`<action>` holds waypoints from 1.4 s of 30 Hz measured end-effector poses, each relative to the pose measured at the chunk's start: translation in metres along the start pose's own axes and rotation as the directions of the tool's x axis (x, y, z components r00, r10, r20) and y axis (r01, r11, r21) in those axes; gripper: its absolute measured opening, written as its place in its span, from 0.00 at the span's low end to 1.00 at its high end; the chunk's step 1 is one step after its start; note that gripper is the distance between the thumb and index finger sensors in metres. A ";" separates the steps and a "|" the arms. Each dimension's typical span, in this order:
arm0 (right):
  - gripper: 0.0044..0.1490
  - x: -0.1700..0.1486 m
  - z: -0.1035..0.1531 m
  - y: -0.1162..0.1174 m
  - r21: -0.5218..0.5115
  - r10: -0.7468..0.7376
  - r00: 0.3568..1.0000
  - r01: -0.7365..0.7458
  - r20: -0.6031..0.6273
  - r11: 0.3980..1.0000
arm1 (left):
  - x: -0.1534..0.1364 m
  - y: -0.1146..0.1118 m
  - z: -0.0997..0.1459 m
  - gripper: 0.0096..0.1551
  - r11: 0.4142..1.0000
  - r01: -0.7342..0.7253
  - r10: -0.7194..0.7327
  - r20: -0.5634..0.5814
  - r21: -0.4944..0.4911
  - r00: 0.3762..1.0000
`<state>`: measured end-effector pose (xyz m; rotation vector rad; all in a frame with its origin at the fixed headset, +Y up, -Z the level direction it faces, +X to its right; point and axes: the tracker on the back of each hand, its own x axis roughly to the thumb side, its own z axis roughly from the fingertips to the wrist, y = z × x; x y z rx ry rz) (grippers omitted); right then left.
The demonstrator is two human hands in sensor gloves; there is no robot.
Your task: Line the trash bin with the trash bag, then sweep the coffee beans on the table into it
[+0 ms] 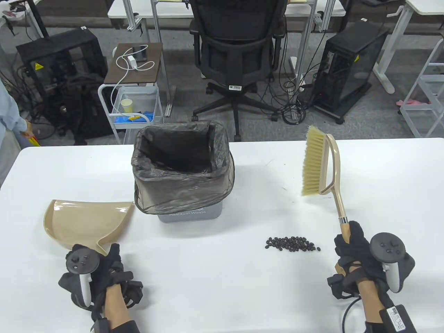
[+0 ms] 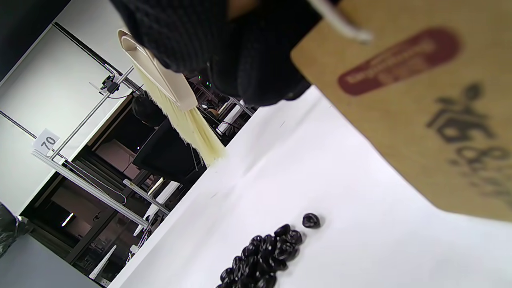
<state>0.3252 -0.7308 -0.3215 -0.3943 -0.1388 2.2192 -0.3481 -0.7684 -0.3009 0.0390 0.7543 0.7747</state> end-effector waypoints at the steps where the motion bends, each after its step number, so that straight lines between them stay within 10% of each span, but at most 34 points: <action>1: 0.46 0.000 -0.001 0.000 0.014 -0.010 1.000 0.010 -0.003 1.000 | 0.000 0.000 -0.001 0.59 1.000 -0.005 0.005 0.000 0.026 1.000; 8: 0.46 -0.002 -0.002 -0.001 0.023 -0.029 1.000 0.029 -0.009 0.999 | -0.014 -0.002 -0.007 0.52 0.983 -0.178 0.179 -0.040 0.037 0.983; 21: 0.46 -0.002 -0.001 -0.001 0.004 0.002 1.000 -0.002 0.001 1.000 | 0.011 0.016 0.020 0.46 0.951 0.018 -0.043 0.076 0.307 0.996; 42: 0.46 0.000 0.002 -0.007 -0.019 -0.035 0.999 0.036 0.026 0.999 | 0.081 0.072 0.144 0.46 0.787 -0.229 -0.141 0.529 0.573 0.837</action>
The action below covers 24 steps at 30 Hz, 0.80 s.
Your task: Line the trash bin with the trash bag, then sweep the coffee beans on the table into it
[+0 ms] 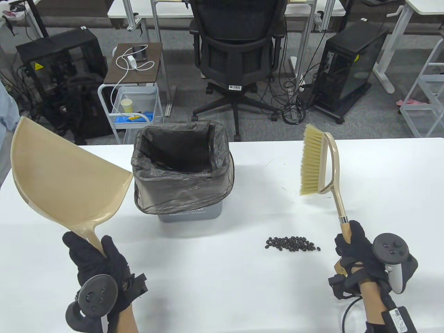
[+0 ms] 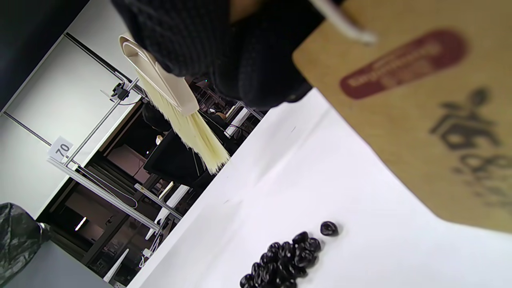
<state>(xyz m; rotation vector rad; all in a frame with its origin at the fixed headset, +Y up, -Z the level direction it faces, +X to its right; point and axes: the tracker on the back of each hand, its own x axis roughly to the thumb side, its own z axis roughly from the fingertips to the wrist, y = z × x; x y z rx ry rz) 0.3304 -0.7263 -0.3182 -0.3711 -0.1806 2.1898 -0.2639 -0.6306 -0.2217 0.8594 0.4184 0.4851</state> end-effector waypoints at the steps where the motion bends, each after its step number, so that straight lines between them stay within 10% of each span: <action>1: 0.46 -0.001 0.000 -0.001 -0.005 -0.009 1.000 0.009 -0.002 1.000 | 0.012 0.006 0.000 0.46 1.000 0.024 -0.025 0.038 0.010 0.999; 12: 0.46 -0.002 0.000 -0.003 -0.001 -0.032 0.999 0.032 0.000 0.999 | 0.090 0.054 0.005 0.45 0.967 -0.241 0.254 0.271 -0.081 0.929; 18: 0.46 -0.001 0.001 -0.003 0.003 -0.037 0.999 0.037 0.013 0.999 | 0.135 0.021 0.022 0.44 0.895 -0.297 0.427 0.440 -0.334 0.790; 24: 0.46 -0.002 0.002 -0.004 0.002 -0.030 1.000 0.030 0.007 1.000 | 0.148 -0.035 0.043 0.42 0.701 -0.195 0.577 0.385 -0.686 0.721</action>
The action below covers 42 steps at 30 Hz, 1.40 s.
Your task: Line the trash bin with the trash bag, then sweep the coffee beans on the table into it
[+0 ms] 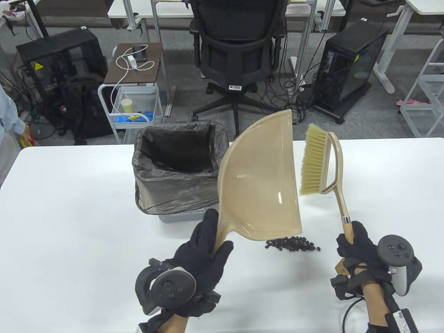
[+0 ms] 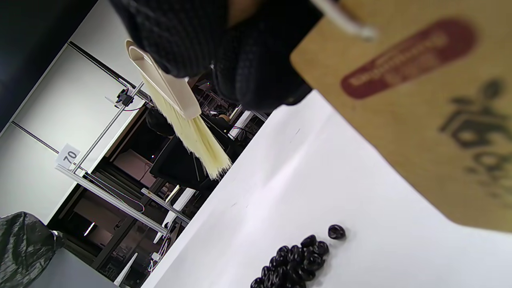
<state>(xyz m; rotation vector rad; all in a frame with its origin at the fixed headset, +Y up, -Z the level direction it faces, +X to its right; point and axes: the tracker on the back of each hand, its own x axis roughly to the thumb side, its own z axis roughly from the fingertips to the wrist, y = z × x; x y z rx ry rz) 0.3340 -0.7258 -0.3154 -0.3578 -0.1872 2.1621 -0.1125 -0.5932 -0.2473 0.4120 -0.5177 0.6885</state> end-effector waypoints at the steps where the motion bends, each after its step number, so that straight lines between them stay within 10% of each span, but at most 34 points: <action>1: 0.46 0.000 0.000 0.000 -0.001 0.002 1.000 -0.002 -0.002 1.000 | -0.008 -0.009 -0.001 0.42 0.999 -0.024 0.023 -0.025 -0.046 0.999; 16: 0.46 0.007 0.004 0.007 -0.110 0.248 0.968 -0.243 0.034 0.964 | -0.097 -0.066 0.017 0.42 0.897 -0.116 -0.031 -0.321 -0.427 0.946; 32: 0.46 0.029 0.002 0.031 -0.073 0.369 0.925 -0.363 0.091 0.929 | -0.137 -0.086 0.026 0.41 0.850 -0.184 -0.076 -0.459 -0.494 0.885; 42: 0.45 0.086 0.007 0.005 -0.098 0.574 0.816 -0.567 0.065 0.818 | -0.131 -0.088 0.026 0.39 0.857 -0.110 -0.146 -0.442 -0.504 0.885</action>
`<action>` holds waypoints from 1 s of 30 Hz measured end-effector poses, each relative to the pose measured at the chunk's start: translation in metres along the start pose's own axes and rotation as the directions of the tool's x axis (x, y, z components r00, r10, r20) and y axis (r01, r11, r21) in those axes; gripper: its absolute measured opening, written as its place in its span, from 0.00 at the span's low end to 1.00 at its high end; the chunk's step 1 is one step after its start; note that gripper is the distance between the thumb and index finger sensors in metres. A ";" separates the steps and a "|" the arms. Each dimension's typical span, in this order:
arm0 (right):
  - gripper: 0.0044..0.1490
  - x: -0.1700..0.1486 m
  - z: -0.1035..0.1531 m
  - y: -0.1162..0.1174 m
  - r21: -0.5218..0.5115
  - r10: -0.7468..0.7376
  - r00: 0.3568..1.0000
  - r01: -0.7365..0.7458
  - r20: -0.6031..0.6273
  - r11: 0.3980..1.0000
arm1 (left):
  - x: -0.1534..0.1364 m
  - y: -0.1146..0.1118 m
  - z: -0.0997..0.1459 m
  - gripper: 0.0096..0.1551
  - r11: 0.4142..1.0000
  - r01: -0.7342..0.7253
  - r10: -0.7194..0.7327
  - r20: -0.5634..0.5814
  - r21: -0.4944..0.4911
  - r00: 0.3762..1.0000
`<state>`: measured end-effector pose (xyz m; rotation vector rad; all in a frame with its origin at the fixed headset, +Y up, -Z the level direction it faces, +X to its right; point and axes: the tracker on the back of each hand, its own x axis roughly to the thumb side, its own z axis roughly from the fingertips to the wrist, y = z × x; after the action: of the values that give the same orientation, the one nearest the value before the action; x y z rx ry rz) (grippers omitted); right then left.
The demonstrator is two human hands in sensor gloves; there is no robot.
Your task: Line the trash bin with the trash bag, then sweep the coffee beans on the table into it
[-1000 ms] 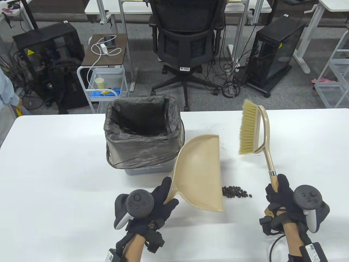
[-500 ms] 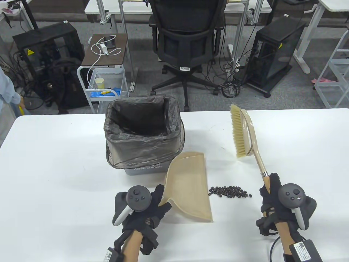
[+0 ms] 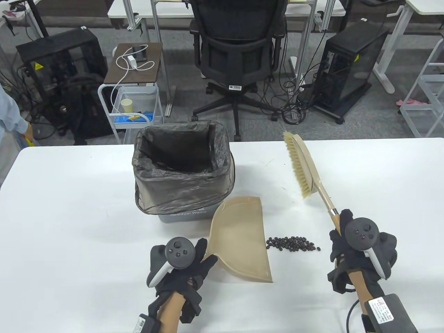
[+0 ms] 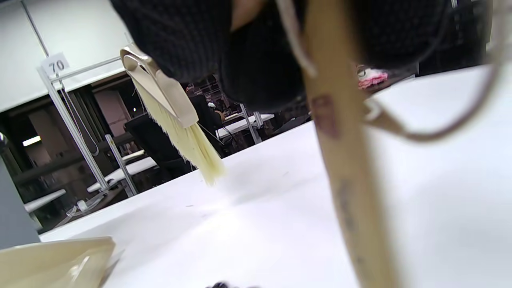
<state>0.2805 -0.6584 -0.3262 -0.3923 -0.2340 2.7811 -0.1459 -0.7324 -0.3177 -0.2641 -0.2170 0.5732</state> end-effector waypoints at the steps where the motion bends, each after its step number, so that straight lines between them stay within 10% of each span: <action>1: 0.45 0.003 0.001 -0.007 -0.005 0.054 0.999 -0.054 0.001 0.999 | 0.001 0.000 0.000 0.39 1.000 0.008 -0.008 -0.005 0.006 1.000; 14: 0.44 0.032 0.035 -0.072 0.144 0.398 0.909 -0.381 -0.121 0.914 | 0.002 -0.002 0.002 0.37 1.000 0.015 -0.015 -0.028 -0.003 0.999; 30: 0.45 0.065 0.067 -0.046 0.377 0.482 0.876 -0.445 -0.006 0.813 | 0.011 -0.006 0.006 0.37 0.997 0.072 -0.073 -0.032 -0.022 0.997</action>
<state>0.2153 -0.6012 -0.2691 -0.5532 0.4688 3.1693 -0.1357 -0.7306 -0.3087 -0.2842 -0.1997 0.4944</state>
